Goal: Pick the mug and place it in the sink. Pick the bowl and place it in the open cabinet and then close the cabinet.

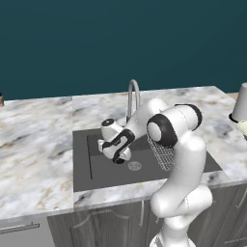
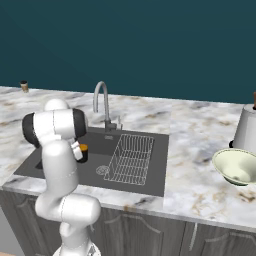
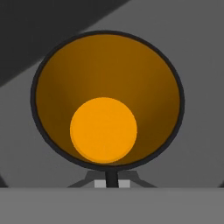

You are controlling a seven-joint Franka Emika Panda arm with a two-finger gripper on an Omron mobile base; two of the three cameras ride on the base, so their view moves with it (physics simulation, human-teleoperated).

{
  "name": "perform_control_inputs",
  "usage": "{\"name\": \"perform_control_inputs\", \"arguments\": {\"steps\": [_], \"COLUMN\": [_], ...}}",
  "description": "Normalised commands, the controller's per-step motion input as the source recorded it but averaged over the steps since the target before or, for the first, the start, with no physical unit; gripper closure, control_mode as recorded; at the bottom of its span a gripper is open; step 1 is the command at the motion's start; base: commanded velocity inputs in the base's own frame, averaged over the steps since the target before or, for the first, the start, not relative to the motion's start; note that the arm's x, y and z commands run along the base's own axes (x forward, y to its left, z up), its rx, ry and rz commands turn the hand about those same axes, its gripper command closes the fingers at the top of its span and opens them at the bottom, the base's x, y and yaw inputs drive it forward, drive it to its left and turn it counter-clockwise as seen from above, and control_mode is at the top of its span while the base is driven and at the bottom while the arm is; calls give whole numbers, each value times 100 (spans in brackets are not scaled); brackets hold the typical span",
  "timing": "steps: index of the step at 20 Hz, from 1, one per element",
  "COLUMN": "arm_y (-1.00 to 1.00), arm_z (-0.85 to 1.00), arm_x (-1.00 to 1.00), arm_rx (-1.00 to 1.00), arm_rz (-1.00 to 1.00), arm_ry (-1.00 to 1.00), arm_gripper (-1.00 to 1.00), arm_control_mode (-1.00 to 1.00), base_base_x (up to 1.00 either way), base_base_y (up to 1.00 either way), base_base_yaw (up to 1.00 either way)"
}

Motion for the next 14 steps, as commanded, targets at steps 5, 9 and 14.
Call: {"name": "perform_control_inputs", "arguments": {"steps": [5, 9, 14], "arm_y": [-13, -1, -1], "arm_z": [-28, -22, -24], "arm_x": [0, 3, 5], "arm_rx": [0, 0, 0], "arm_rz": [-2, 0, 0], "arm_ry": [0, 0, 0], "arm_gripper": [100, 100, 100], "arm_control_mode": [-100, -100, -100], "base_base_x": [0, 0, 0], "base_base_y": [0, 0, 0], "base_base_yaw": [0, 0, 0]}}
